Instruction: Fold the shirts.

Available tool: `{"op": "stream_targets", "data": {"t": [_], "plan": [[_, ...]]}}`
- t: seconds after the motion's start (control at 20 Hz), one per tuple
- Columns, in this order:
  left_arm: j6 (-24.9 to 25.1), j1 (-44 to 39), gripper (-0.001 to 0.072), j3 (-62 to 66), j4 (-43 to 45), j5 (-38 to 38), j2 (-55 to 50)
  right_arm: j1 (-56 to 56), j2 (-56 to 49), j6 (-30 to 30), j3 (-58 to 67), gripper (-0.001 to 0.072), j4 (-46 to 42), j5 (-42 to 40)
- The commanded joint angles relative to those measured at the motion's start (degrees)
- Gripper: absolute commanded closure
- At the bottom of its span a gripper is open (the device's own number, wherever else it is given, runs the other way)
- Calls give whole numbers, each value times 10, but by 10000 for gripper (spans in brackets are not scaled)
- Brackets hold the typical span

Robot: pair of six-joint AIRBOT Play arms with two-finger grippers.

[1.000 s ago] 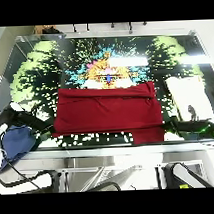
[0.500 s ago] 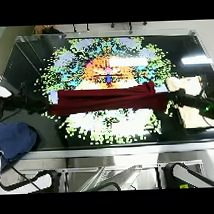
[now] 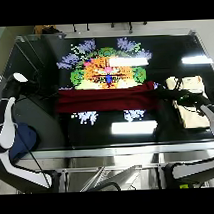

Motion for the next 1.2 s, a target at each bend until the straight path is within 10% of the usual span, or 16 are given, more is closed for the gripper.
{"op": "stream_targets", "data": {"t": [0.0, 0.1, 0.15, 0.2, 0.25, 0.85, 0.9, 1.0, 1.05, 1.15], "plan": [[0, -3, 697, 53, -7, 0, -65, -3, -34, -18, 13, 519, 0, -9], [0, -3, 692, 88, -6, -16, -74, -34, -28, -18, 51, 289, -5, 45], [0, -2, 464, 108, -6, -29, -73, -52, -28, -15, 77, 208, -23, 70], [-2, -2, 4, 130, -5, -45, -73, -67, -28, 3, 105, 151, -60, 80], [-5, -2, 33, 153, -5, -57, -73, -75, -30, 25, 125, 59, -100, 79], [-35, -44, 53, 224, -14, -132, -73, 11, -130, 44, 146, 37, -153, 114], [-35, -53, 53, 224, -26, -132, -73, 16, -130, 44, 146, 72, -153, 108], [-35, -80, 54, 224, -42, -125, -73, 19, -130, 44, 155, 541, -148, 109], [-35, -96, 84, 224, -42, -121, -73, 19, -128, 44, 164, 646, -149, 118], [-33, -134, 578, 219, -42, -102, -74, 20, -114, 45, 193, 691, -145, 154]]}}
